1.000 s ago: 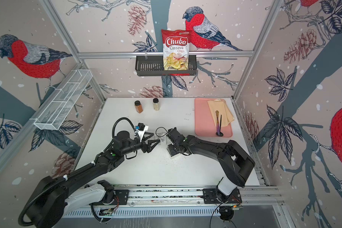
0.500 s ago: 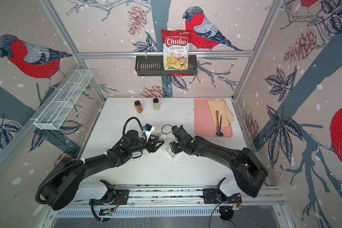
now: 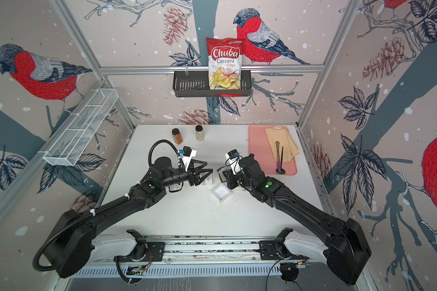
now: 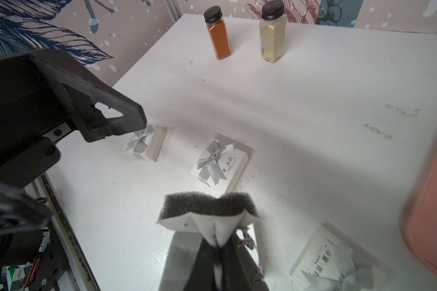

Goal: Take the necklace out of the lift-off lid jewelry box
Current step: Take out the inner lining from the jewelry box.

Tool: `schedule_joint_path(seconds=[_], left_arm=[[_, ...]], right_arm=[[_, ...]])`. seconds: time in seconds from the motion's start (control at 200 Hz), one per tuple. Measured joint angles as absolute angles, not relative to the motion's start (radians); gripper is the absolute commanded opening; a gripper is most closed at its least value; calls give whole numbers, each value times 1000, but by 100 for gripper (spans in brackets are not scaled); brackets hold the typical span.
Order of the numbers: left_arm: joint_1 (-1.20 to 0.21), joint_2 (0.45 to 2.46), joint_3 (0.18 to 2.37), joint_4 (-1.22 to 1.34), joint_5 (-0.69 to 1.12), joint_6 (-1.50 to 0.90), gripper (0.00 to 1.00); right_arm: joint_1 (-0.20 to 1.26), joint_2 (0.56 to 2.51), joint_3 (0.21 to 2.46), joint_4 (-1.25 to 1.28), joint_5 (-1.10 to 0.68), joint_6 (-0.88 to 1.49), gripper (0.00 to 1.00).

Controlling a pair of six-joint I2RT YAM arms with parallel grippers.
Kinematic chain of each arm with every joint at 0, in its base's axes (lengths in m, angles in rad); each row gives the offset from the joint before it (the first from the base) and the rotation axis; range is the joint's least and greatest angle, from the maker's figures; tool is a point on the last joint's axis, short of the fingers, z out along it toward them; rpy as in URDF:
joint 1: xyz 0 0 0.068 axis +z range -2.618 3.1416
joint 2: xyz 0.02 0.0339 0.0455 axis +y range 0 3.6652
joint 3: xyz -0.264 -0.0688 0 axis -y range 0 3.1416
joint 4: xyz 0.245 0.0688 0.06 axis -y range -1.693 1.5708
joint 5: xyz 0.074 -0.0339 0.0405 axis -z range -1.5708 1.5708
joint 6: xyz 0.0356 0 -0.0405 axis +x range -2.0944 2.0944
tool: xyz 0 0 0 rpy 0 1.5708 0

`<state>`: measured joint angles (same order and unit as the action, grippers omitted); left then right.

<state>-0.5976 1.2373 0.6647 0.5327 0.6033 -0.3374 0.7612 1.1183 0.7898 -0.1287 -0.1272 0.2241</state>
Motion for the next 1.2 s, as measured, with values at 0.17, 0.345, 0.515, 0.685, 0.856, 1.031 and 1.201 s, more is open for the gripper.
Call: schedule_joint_path(seconds=[0.17, 0.345, 0.515, 0.685, 0.856, 1.031, 1.201], left_arm=[[-599, 1238, 731, 468, 621, -340, 66], [-606, 1256, 744, 426, 630, -323, 65], [-626, 1271, 745, 399, 654, -281, 61], [-630, 1273, 758, 398, 657, -255, 48], [-630, 1288, 767, 397, 658, -247, 27], [-630, 1301, 773, 397, 659, -247, 18], [-630, 1302, 773, 397, 661, -247, 6]], right_arm=[[800, 1112, 800, -89, -107, 180, 11], [820, 1127, 837, -87, -83, 135, 12], [838, 1131, 850, -88, -81, 108, 12], [846, 1141, 859, -89, -85, 100, 14], [850, 1148, 860, -91, -86, 92, 16], [850, 1147, 857, -91, -81, 82, 22], [850, 1144, 850, -91, -67, 81, 39]])
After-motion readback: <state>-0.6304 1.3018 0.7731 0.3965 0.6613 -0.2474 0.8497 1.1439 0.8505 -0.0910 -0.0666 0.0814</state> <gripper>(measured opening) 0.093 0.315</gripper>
